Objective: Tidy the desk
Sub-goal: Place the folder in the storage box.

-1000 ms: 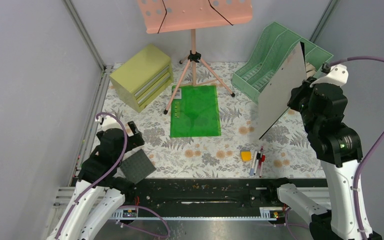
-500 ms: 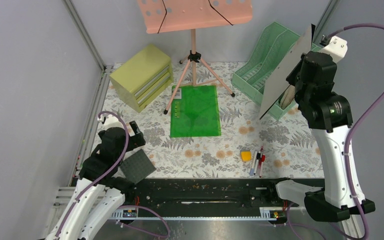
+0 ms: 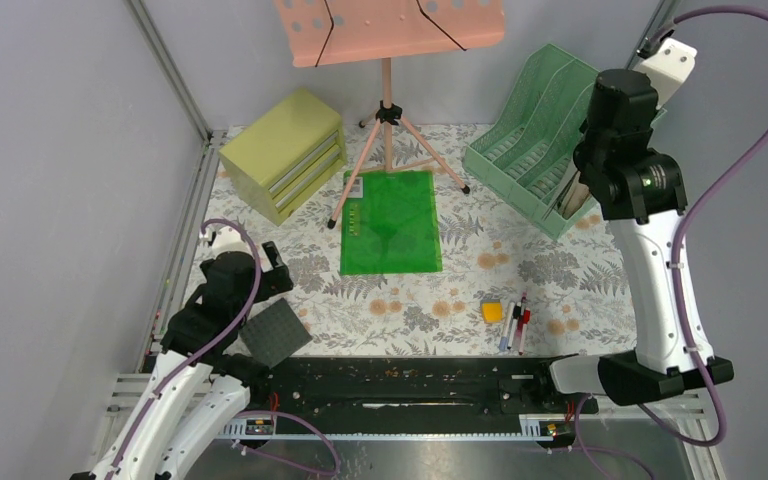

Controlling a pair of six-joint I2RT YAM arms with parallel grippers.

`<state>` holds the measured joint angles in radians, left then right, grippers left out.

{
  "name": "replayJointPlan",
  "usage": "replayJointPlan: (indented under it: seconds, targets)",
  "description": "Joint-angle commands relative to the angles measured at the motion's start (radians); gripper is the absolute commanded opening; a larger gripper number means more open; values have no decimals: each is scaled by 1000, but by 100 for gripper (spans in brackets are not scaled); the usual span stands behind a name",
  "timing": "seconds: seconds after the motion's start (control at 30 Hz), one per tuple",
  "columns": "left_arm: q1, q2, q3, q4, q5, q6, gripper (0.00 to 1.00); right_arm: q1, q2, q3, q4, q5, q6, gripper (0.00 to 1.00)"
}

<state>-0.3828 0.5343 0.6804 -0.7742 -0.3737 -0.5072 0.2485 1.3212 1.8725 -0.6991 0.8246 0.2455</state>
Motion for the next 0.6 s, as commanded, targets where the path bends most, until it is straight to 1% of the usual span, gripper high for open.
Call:
replayJointPlan:
  seconds: [0.0, 0.13, 0.3, 0.57]
  targets:
    - [4, 14, 44, 15, 24, -11, 99, 0, 42, 108, 134, 63, -49, 0]
    - [3, 12, 44, 15, 22, -9, 99, 1, 76, 149, 136, 1, -47, 0]
    - [4, 2, 42, 15, 19, -10, 99, 0, 101, 183, 142, -20, -45, 0]
    - [3, 6, 42, 15, 19, -10, 99, -2, 154, 236, 154, 23, -68, 0]
